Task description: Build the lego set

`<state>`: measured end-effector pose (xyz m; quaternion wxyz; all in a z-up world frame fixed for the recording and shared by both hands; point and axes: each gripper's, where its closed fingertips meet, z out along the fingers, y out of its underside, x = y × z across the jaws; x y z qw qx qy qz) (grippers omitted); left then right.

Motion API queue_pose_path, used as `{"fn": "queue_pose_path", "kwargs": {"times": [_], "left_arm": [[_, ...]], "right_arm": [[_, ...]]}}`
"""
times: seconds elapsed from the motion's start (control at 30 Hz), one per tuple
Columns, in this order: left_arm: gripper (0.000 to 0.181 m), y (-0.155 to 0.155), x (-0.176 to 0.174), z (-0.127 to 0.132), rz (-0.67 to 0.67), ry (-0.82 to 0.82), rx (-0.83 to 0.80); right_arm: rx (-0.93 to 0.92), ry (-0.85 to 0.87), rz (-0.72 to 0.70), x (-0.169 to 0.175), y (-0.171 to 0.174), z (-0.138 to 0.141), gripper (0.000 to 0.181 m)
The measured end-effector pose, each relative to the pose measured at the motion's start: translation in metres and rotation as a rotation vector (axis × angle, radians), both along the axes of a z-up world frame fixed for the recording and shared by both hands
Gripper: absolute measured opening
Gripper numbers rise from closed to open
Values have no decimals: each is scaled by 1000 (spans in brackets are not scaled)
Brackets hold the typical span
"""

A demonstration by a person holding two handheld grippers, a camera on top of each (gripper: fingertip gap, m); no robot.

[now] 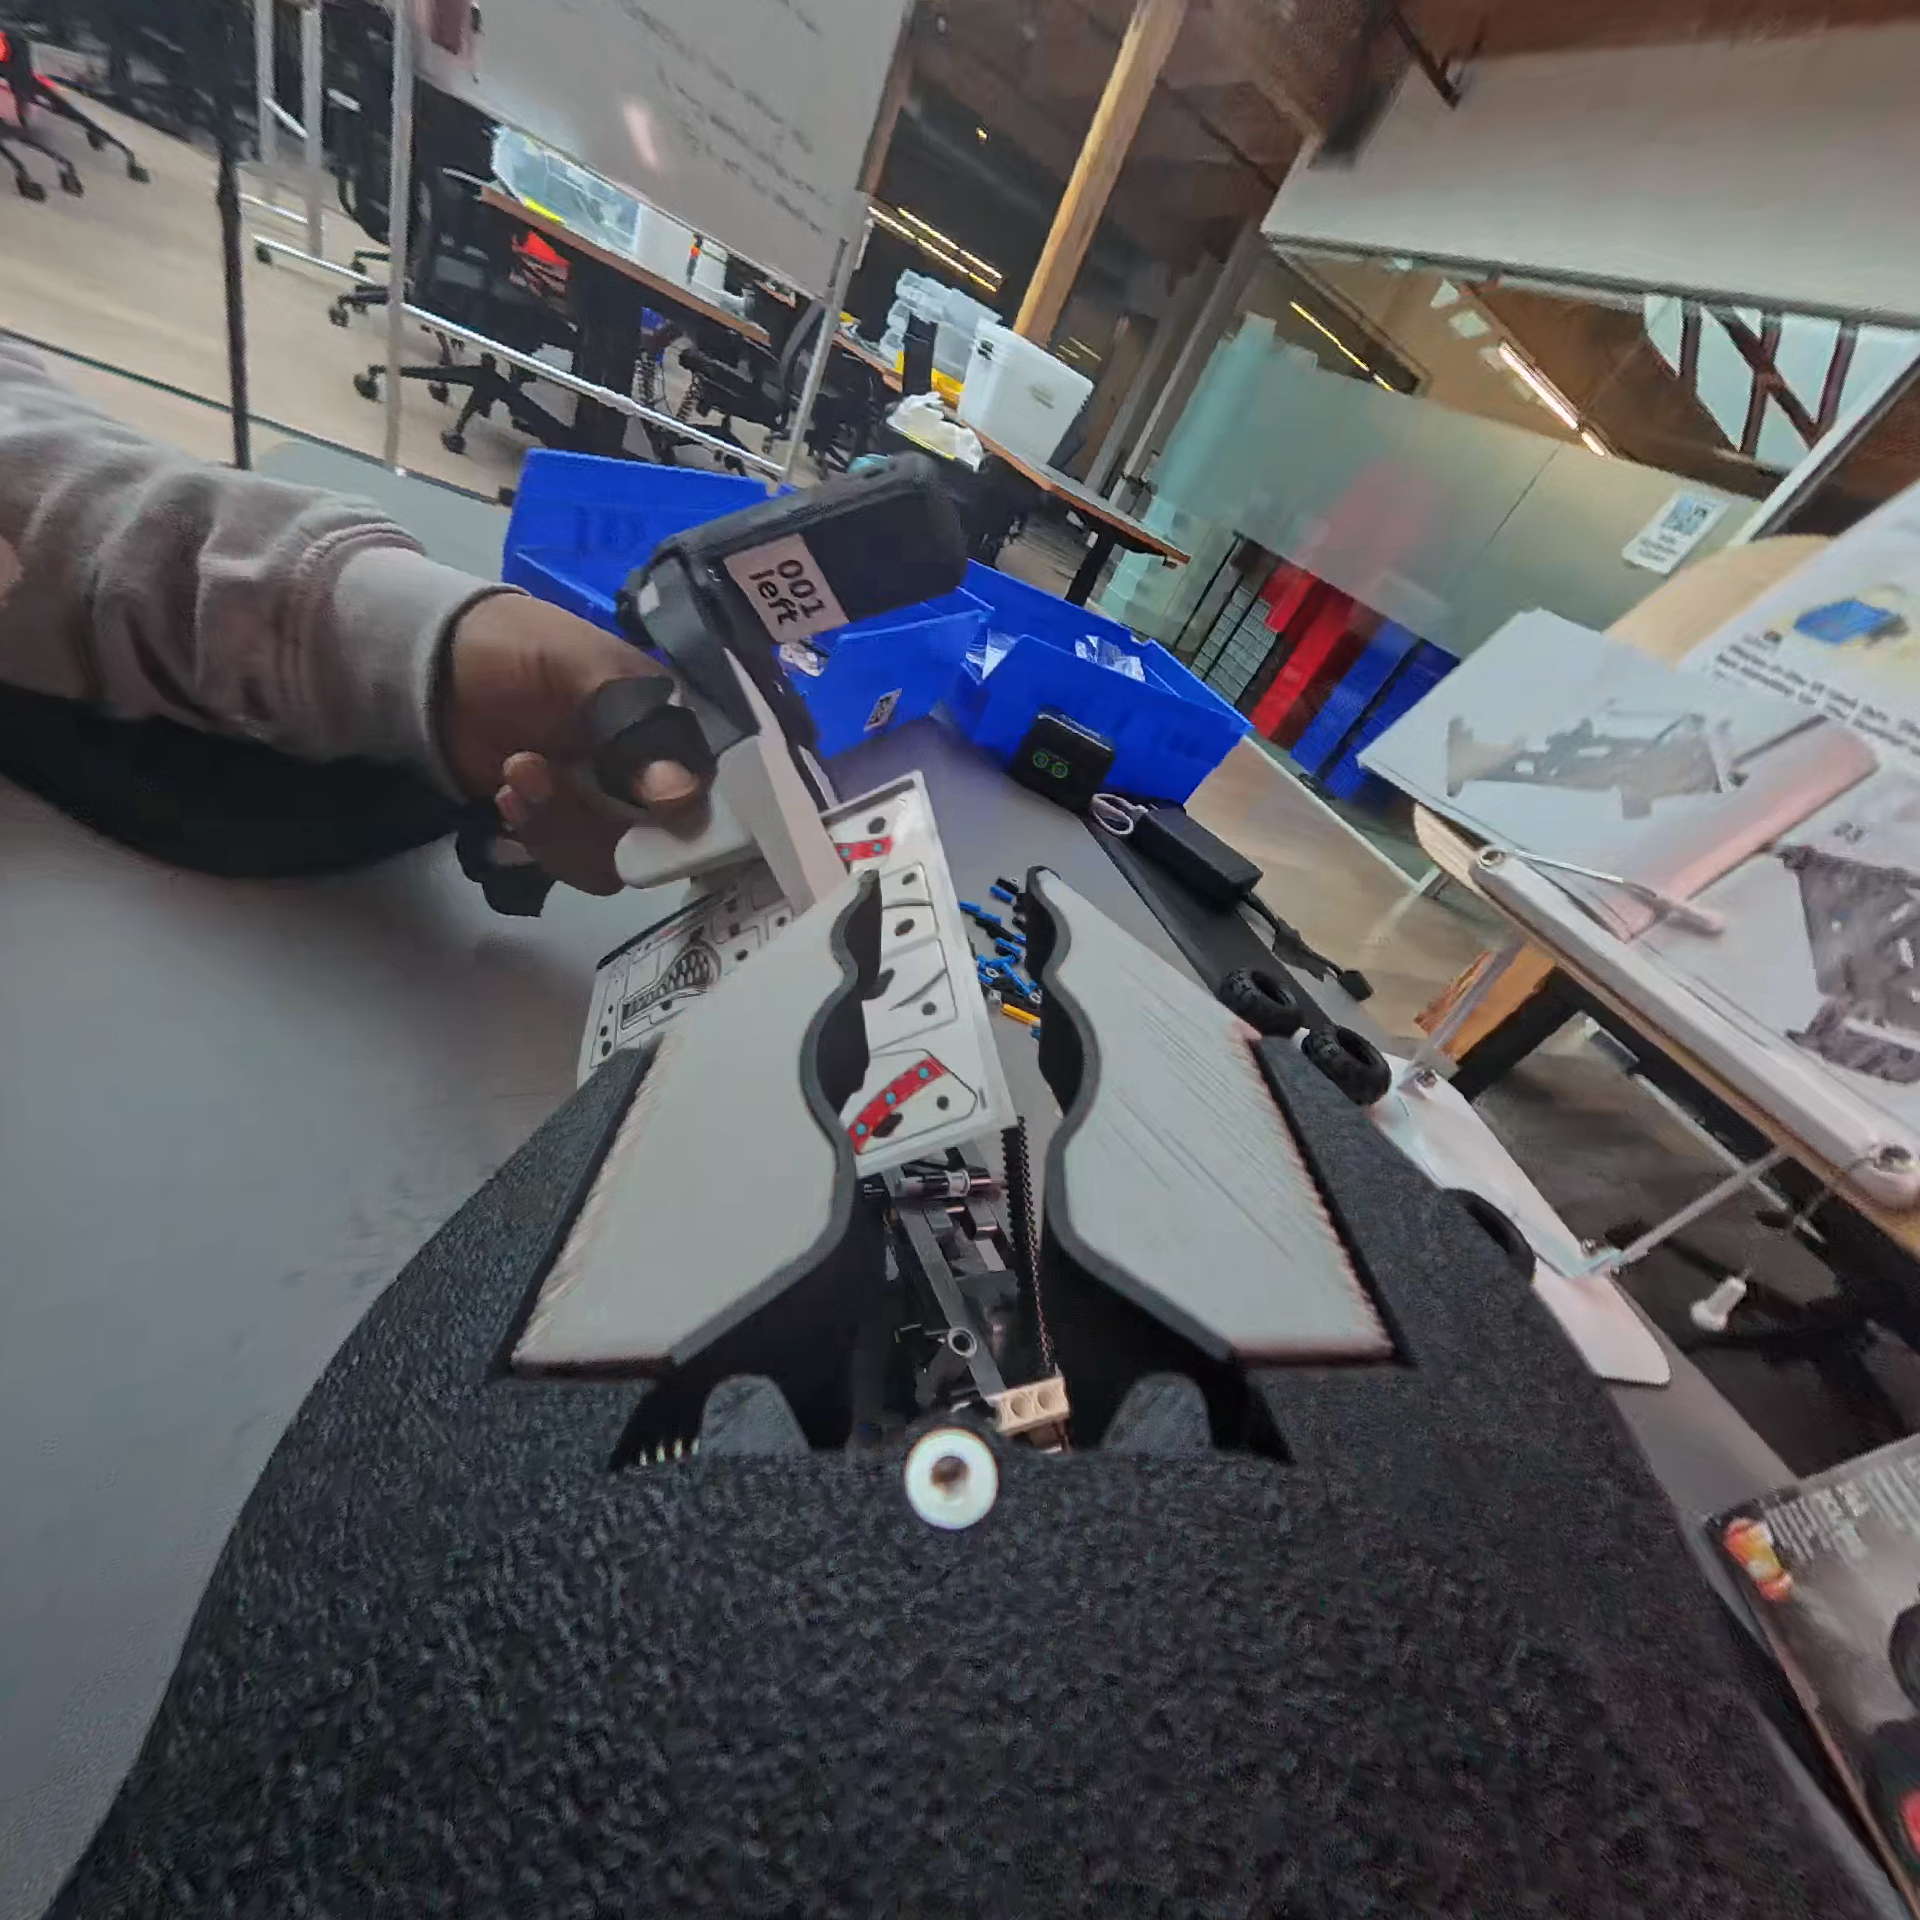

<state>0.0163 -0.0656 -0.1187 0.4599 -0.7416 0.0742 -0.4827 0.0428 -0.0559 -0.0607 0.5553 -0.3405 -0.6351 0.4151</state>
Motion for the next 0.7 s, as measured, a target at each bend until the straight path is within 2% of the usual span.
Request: {"fn": "queue_pose_path", "kwargs": {"times": [0.07,0.17,0.23,0.33,0.47,0.6,0.7], "left_arm": [[0,0,4,-2,-12,-13,-18],[0,-5,17,-4,-61,-5,-17],[0,-8,24,-6,-85,30,-2],[0,-15,32,-4,-132,68,39],[0,-21,40,-5,-174,134,87],[0,-28,42,-4,-214,148,110],[1,-30,42,4,-235,65,100]], "right_arm": [[60,-55,54,-2,-18,-10,35],[139,-171,44,-9,-21,-41,44],[115,-206,62,-10,-23,-50,45],[69,-221,90,-9,-26,-50,42],[3,-225,152,-6,-36,-47,23],[-10,-241,184,-3,-42,-48,24],[48,-281,182,-1,-43,-57,40]]}}
